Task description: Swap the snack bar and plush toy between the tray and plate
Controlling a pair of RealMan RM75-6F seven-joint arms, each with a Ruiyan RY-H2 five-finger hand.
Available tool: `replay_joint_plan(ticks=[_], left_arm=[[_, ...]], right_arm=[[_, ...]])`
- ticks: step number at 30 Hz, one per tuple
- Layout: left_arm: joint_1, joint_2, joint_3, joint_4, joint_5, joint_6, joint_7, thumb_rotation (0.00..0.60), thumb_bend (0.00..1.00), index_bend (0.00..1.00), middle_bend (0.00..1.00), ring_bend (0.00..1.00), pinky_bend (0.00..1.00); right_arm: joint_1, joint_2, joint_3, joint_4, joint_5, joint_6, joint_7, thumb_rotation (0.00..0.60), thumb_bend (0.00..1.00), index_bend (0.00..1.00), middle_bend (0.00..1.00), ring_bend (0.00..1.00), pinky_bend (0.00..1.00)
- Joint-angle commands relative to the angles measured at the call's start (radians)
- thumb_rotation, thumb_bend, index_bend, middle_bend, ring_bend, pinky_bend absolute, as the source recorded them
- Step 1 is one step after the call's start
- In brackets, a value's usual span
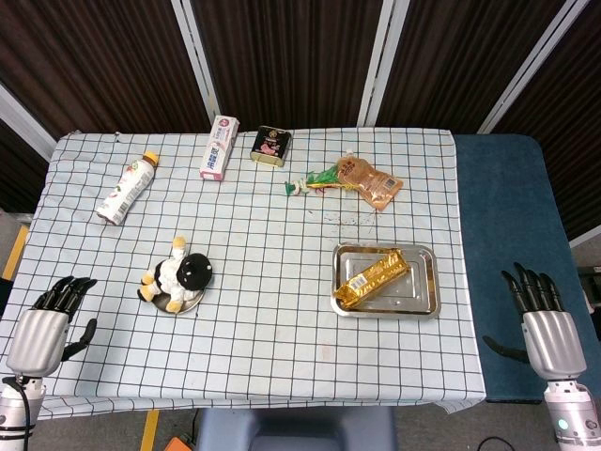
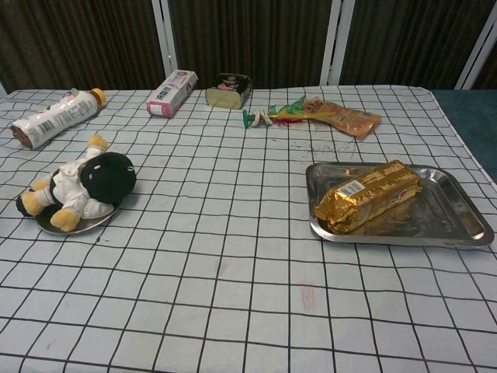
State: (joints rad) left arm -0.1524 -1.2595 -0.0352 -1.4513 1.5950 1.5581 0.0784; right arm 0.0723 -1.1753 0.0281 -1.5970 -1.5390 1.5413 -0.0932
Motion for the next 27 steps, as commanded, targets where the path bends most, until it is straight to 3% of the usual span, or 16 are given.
replay_joint_plan(ticks=[1, 10, 19, 24, 27], left_arm=[[0.001, -0.007, -0.005, 0.007, -0.002, 0.006, 0.001, 0.600, 0.45, 0.16, 0.19, 0.14, 0.33], [-0.002, -0.011, -0.005, 0.015, -0.001, -0.003, -0.013, 0.600, 0.44, 0.17, 0.21, 0.14, 0.33], [0.000, -0.003, -0.005, 0.002, -0.011, -0.012, -0.019, 0.600, 0.44, 0.18, 0.23, 0.15, 0.33], [-0.002, -0.005, -0.010, 0.004, -0.016, -0.015, -0.016, 0.600, 0.44, 0.18, 0.23, 0.15, 0.33], [-0.002, -0.001, -0.008, -0.002, -0.027, -0.031, -0.005, 0.600, 0.44, 0.18, 0.24, 0.16, 0.33]], right_arm=[[-0.002, -0.005, 0.002, 0.005, -0.004, 0.004, 0.000, 0.600, 0.10, 0.00, 0.00, 0.00, 0.01], [0.001, -0.030, 0.010, 0.034, -0.020, 0.009, -0.007, 0.600, 0.10, 0.00, 0.00, 0.00, 0.02], [0.038, -0.062, 0.011, 0.097, -0.063, -0.025, 0.013, 0.600, 0.10, 0.10, 0.02, 0.05, 0.09], [0.120, -0.058, 0.027, 0.095, -0.092, -0.116, 0.035, 0.600, 0.10, 0.17, 0.08, 0.09, 0.09], [0.196, -0.049, 0.043, 0.078, -0.067, -0.241, 0.051, 0.600, 0.10, 0.21, 0.10, 0.11, 0.09]])
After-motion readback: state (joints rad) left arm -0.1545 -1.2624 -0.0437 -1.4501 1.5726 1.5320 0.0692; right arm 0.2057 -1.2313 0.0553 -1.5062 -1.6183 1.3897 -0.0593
